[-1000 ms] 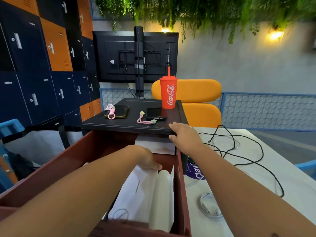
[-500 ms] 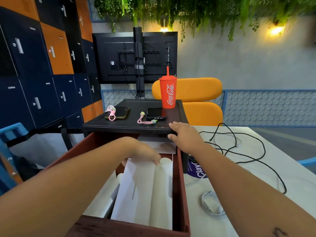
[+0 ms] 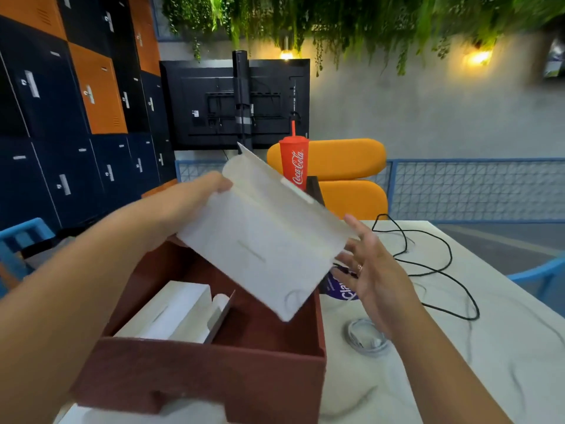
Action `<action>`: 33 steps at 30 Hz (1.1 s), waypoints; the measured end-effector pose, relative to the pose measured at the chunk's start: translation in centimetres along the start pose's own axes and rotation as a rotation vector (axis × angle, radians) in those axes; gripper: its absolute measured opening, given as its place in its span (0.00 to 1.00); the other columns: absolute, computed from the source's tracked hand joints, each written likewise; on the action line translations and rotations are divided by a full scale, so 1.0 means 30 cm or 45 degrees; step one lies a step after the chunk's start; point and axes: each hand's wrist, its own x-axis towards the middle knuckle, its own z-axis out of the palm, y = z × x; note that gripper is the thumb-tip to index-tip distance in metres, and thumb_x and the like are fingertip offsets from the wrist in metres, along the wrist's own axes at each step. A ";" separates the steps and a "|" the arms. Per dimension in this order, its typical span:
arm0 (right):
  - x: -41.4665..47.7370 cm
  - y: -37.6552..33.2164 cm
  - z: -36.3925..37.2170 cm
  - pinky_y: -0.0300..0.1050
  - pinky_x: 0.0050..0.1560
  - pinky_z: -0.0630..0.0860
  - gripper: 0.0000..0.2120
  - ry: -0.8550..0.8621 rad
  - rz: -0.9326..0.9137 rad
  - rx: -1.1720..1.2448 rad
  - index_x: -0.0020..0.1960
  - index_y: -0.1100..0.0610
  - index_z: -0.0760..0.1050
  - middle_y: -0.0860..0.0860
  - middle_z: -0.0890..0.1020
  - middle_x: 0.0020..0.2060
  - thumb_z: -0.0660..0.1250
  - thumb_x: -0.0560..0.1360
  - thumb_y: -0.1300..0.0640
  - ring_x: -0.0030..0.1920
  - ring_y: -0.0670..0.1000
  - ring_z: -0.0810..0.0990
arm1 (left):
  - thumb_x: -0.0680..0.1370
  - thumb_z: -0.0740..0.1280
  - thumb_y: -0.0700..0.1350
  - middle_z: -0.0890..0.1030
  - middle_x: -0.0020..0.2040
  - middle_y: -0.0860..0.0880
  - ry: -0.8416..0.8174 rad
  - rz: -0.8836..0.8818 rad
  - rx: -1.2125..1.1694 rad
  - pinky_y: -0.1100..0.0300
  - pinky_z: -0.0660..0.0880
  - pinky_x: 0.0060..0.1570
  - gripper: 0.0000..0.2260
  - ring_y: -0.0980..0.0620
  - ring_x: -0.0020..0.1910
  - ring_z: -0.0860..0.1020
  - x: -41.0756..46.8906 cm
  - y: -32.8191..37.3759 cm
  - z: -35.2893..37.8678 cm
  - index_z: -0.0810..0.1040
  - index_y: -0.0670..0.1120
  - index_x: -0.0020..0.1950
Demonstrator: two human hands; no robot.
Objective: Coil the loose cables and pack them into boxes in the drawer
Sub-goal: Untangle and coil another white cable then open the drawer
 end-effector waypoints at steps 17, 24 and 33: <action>-0.426 -0.112 -0.329 0.46 0.55 0.66 0.11 0.819 0.203 -0.714 0.45 0.53 0.72 0.49 0.76 0.49 0.56 0.80 0.49 0.50 0.52 0.72 | 0.80 0.57 0.43 0.77 0.55 0.63 -0.215 0.425 -0.230 0.77 0.66 0.46 0.18 0.65 0.52 0.74 -0.476 -0.213 0.617 0.69 0.58 0.68; -0.552 -0.008 -0.431 0.48 0.58 0.65 0.17 0.694 0.535 -1.085 0.62 0.63 0.74 0.60 0.76 0.58 0.54 0.81 0.54 0.58 0.60 0.73 | 0.79 0.58 0.42 0.76 0.41 0.61 -0.375 0.282 -0.103 0.79 0.64 0.36 0.12 0.69 0.40 0.73 -0.571 -0.333 0.747 0.72 0.57 0.59; -0.539 0.045 -0.447 0.45 0.65 0.64 0.21 0.570 0.670 -1.555 0.72 0.55 0.63 0.54 0.70 0.69 0.57 0.80 0.53 0.68 0.55 0.68 | 0.75 0.64 0.49 0.80 0.49 0.60 -0.367 0.370 0.022 0.63 0.74 0.54 0.07 0.65 0.49 0.76 -0.556 -0.350 0.715 0.75 0.61 0.50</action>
